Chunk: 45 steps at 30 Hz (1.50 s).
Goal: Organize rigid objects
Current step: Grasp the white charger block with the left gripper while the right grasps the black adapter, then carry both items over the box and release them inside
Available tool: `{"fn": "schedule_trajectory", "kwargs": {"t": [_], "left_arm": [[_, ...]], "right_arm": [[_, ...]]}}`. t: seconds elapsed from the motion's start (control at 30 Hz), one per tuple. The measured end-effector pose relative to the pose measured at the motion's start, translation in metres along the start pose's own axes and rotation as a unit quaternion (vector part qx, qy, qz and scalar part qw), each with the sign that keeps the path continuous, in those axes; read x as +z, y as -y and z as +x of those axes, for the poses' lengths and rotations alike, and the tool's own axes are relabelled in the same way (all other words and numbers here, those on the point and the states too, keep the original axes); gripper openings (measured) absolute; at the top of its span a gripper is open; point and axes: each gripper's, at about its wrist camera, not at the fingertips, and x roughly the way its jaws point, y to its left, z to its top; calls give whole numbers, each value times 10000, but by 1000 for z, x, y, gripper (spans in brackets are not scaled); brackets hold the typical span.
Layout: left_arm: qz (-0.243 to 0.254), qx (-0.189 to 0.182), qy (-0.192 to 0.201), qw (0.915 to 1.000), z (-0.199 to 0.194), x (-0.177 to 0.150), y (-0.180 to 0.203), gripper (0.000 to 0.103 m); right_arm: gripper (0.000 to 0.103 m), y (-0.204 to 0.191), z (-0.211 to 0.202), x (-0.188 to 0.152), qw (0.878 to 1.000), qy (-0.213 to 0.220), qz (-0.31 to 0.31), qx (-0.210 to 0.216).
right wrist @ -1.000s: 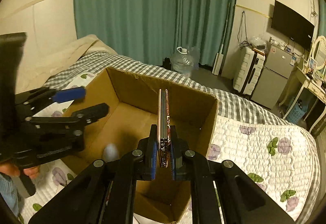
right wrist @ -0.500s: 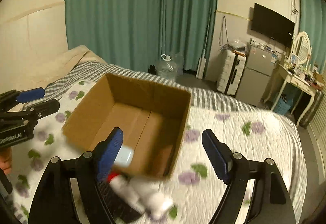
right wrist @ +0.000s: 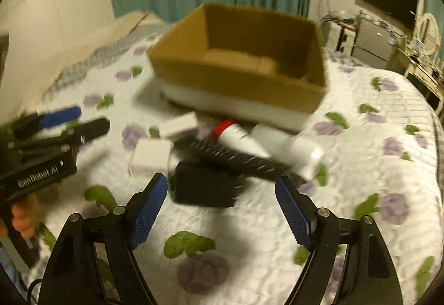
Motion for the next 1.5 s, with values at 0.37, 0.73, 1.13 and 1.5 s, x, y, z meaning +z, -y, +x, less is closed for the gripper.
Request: {"fn": "schedule_trajectory", "kwargs": {"t": [0.37, 0.73, 1.13, 1.5], "left_arm": [[-87, -12, -194, 9998, 15, -12, -12, 66], [77, 29, -303, 9995, 17, -11, 4, 66], [58, -454, -892, 9950, 55, -11, 48, 66], [114, -12, -1154, 9933, 89, -21, 56, 65]], "right_arm": [[77, -2, 61, 2, 9981, -499, 309, 196], [67, 1, 7, -9, 9994, -210, 86, 268], [67, 53, -17, 12, 9976, 366, 531, -238], [67, 54, -2, 7, 9982, 192, 545, -151]]}}
